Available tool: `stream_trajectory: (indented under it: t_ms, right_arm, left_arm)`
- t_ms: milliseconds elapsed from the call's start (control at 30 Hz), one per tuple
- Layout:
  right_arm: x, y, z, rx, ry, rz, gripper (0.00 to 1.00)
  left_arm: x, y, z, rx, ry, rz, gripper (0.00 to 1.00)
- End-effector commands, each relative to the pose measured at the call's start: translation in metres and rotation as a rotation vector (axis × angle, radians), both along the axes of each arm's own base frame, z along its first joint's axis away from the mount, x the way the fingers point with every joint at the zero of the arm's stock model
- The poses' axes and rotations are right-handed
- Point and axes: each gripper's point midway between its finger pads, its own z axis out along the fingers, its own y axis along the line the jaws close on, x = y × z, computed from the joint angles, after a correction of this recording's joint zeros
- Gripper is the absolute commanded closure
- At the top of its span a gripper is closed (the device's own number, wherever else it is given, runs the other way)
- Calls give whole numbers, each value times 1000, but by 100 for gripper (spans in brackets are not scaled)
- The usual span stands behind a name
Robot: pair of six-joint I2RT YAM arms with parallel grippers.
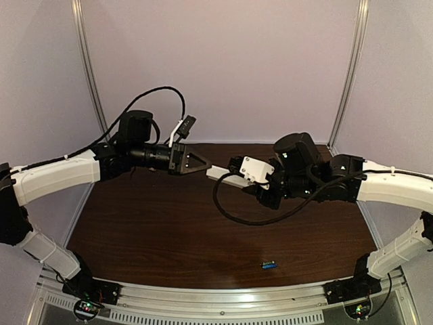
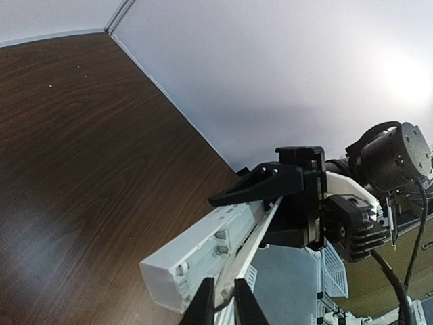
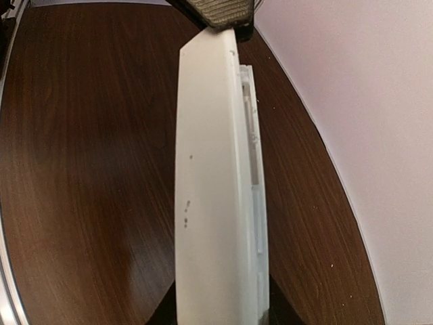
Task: Load the batteries into the remote control
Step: Remove the battery cover from the remote control, then place the battery cover at the center of the board.
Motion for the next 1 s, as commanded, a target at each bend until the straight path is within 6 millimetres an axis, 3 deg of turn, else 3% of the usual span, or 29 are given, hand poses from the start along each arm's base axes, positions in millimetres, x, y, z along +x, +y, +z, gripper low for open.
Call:
stream_trajectory:
  t_ms: [0,167,400,700,967]
  right_arm:
    - [6,2,14,28,-18,-22,100]
    - [-2,4,19,58,-1,19,100]
    - [-7,-1,17,76,23,35,100]
    - [-13,-12,10,111,67,30,100]
    - [-9,-30,-28,78,122,-50,100]
  left_arm:
    - [-2,-7,9,-21,-34,-34,90]
    - [-2,-7,2,-15,-50,-42,99]
    - [-9,-7,25,-107,-96,-95,100]
    - [6,26,44,-137,-160,-4,100]
    - [29,55,44,-163,-148,92,100]
